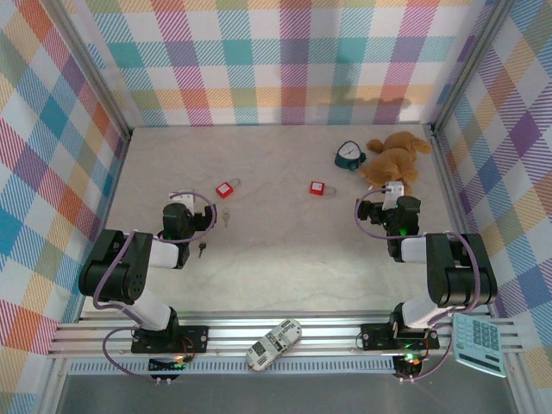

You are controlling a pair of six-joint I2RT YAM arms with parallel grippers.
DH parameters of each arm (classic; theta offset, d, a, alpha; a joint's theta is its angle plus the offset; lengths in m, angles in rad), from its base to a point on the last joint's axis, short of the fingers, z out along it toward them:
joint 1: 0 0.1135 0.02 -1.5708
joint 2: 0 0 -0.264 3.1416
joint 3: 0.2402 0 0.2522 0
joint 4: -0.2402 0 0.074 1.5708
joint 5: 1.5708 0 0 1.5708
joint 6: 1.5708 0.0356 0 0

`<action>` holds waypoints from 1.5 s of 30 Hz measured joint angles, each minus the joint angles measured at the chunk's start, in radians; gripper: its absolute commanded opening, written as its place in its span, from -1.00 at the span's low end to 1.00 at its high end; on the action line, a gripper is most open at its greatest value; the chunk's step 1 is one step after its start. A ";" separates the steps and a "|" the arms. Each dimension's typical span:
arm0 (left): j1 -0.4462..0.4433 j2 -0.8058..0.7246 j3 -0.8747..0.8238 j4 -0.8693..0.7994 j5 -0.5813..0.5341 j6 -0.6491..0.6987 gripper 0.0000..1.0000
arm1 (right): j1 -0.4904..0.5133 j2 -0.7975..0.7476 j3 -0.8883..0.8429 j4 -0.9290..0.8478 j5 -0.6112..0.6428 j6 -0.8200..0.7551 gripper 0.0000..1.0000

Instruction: Unlock with the key

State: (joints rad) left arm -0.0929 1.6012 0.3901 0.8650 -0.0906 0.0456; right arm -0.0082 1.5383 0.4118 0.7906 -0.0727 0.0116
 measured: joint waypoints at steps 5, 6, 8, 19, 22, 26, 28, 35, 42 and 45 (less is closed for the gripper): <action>0.000 0.000 0.000 0.000 0.000 0.000 0.99 | 0.000 0.000 0.000 0.000 0.000 0.000 0.98; 0.000 0.000 0.000 0.000 0.000 0.000 0.99 | 0.000 0.000 0.000 0.000 0.000 0.000 0.98; 0.000 0.000 0.000 0.000 0.000 0.000 0.99 | 0.000 0.000 0.000 0.000 0.000 0.000 0.98; 0.000 0.000 0.000 0.000 0.000 0.000 0.99 | 0.000 0.000 0.000 0.000 0.000 0.000 0.98; 0.000 0.000 0.000 0.000 0.000 0.000 0.99 | 0.000 0.000 0.000 0.000 0.000 0.000 0.98; 0.000 -0.006 0.000 -0.008 0.005 0.002 1.00 | 0.002 -0.002 0.003 -0.013 0.006 0.000 0.98; 0.000 -0.064 0.003 -0.081 0.026 0.011 0.99 | 0.018 -0.034 0.056 -0.157 0.037 -0.006 0.98; 0.000 -0.484 0.247 -0.489 0.000 -0.123 0.99 | 0.167 -0.312 0.498 -0.691 0.080 0.051 0.98; 0.000 -0.833 0.521 -0.840 -0.149 -0.496 0.99 | 0.178 -0.443 0.803 -0.962 -0.122 0.381 0.89; 0.000 -0.981 0.448 -0.904 -0.181 -0.558 0.99 | 0.169 -0.366 0.805 -1.055 -0.232 0.467 0.70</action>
State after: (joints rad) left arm -0.0925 0.6201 0.8383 -0.0395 -0.2714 -0.5125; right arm 0.1608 1.1725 1.2167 -0.2646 -0.3050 0.4789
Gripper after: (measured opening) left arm 0.996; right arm 0.877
